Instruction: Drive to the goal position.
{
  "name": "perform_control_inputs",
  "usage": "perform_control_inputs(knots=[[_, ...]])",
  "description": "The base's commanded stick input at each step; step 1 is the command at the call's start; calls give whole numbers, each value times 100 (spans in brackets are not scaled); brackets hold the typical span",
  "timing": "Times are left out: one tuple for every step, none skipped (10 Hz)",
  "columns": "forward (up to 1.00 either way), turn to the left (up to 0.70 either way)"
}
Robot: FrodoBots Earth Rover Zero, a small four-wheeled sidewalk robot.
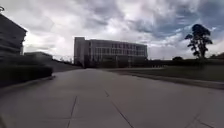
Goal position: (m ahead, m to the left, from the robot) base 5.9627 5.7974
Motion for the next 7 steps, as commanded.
perform_control_inputs(knots=[[100, 0], [100, 0], [100, 0], [100, 0], [100, 9], [100, 23], [100, 34]])
